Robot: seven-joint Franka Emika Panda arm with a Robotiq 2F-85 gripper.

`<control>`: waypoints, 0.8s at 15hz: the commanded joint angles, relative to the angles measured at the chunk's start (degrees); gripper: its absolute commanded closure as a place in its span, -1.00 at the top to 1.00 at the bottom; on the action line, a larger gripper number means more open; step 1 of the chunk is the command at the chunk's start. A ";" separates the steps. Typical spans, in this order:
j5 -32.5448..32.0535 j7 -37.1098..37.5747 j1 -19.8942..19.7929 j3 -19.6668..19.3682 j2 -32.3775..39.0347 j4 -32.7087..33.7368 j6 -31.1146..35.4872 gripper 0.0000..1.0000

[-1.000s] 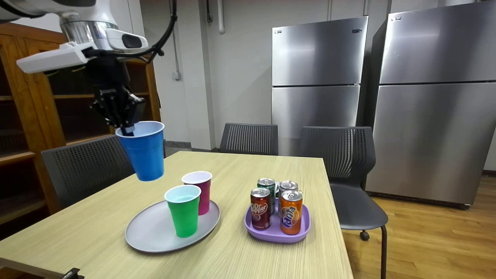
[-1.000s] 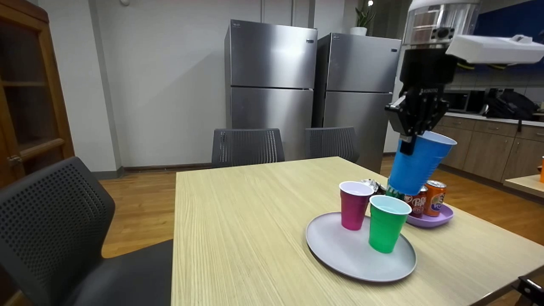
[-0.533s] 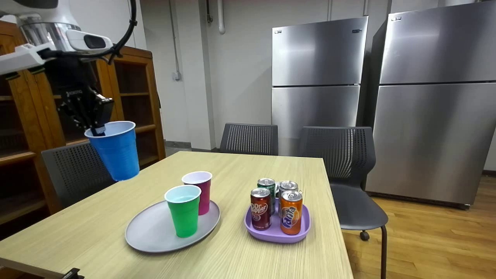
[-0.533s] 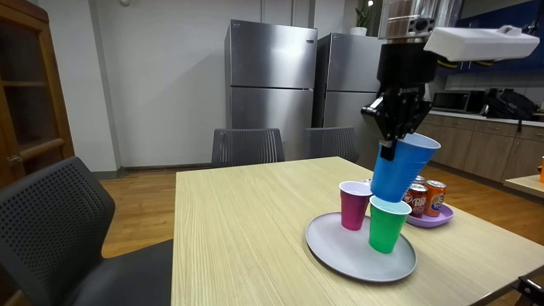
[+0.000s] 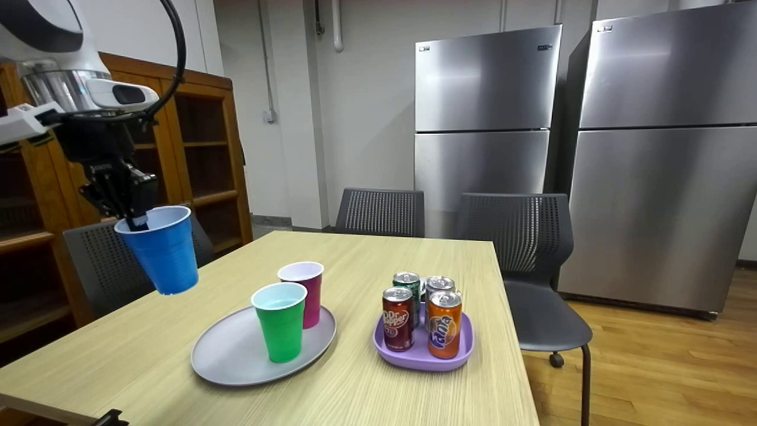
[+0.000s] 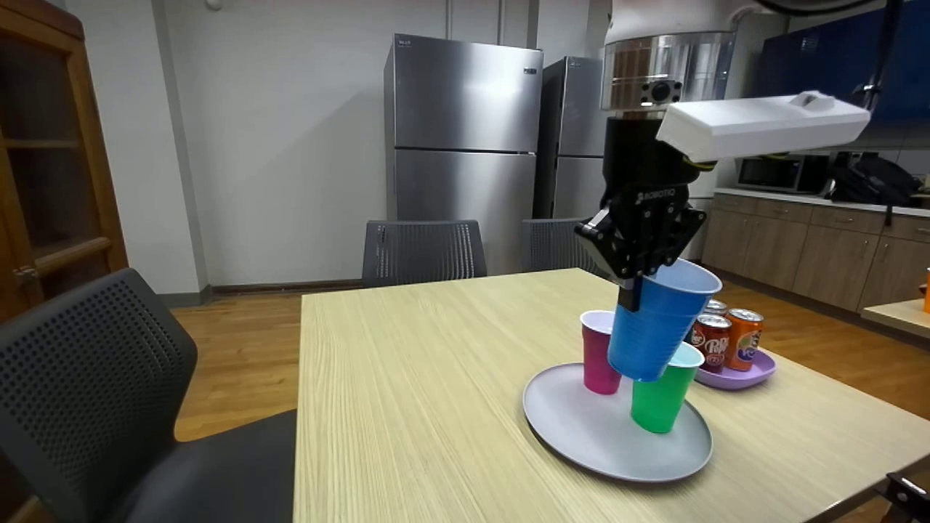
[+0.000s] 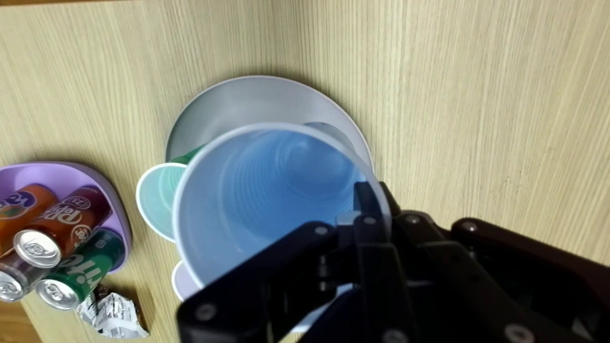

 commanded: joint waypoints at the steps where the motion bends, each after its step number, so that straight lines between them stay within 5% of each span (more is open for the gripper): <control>1: -1.88 3.46 -2.00 0.89 5.48 2.41 2.81 -0.99; 12: -12.82 10.31 -4.97 -1.49 21.12 7.82 11.17 -0.99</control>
